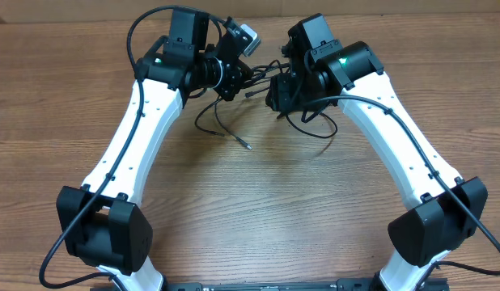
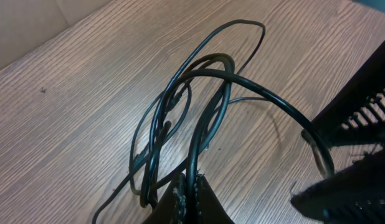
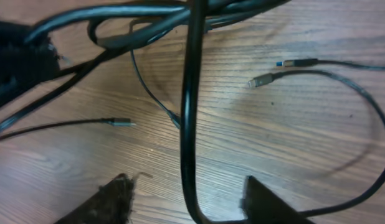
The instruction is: Untangle cables
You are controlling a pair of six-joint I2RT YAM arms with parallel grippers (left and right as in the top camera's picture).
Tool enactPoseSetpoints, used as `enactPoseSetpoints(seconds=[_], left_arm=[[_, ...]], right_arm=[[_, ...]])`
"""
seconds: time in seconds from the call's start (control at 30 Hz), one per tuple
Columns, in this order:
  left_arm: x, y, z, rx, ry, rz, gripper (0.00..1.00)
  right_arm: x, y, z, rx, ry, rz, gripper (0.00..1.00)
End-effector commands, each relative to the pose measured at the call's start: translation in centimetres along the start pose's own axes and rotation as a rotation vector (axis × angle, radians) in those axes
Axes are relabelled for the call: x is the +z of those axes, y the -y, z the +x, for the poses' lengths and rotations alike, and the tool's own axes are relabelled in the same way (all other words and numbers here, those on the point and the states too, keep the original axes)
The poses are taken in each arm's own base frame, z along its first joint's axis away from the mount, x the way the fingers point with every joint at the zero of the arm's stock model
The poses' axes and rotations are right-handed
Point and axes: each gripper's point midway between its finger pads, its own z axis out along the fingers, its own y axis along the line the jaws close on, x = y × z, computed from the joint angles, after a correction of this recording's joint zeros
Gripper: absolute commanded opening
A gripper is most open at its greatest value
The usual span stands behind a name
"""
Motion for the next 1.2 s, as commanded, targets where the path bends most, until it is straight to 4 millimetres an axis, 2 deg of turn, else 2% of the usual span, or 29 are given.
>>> enactPoseSetpoints(seconds=[0.0, 0.2, 0.3, 0.4, 0.43, 0.77, 1.0, 1.17], left_arm=[[-1.9, 0.9, -2.3, 0.024, 0.063, -0.010, 0.04], [-1.8, 1.0, -2.4, 0.028, 0.065, -0.008, 0.04], [-1.8, 1.1, -2.4, 0.029, 0.065, -0.007, 0.04], [-1.8, 1.0, -2.4, 0.029, 0.064, -0.008, 0.04], [-1.8, 1.0, -2.4, 0.029, 0.063, -0.010, 0.04], [-2.0, -1.5, -0.8, 0.008, -0.017, -0.160, 0.04], [-2.5, -3.4, 0.8, -0.009, -0.092, -0.276, 0.04], [-2.9, -4.3, 1.1, -0.019, -0.099, -0.308, 0.04]], right_arm=[[-0.3, 0.0, -0.1, 0.000, 0.014, -0.005, 0.47], [2.4, 1.0, 1.0, 0.010, -0.013, 0.006, 0.45], [3.1, 1.3, 1.2, 0.011, -0.017, 0.011, 0.28], [3.0, 1.8, 0.9, 0.010, 0.001, 0.040, 0.06], [3.0, 2.1, 0.8, 0.009, 0.006, 0.054, 0.04], [1.6, 7.0, -0.5, 0.042, 0.077, 0.277, 0.04], [-2.0, 12.0, -2.1, 0.168, 0.163, 0.368, 0.04], [-4.6, 16.7, -2.9, 0.277, 0.209, 0.410, 0.04]])
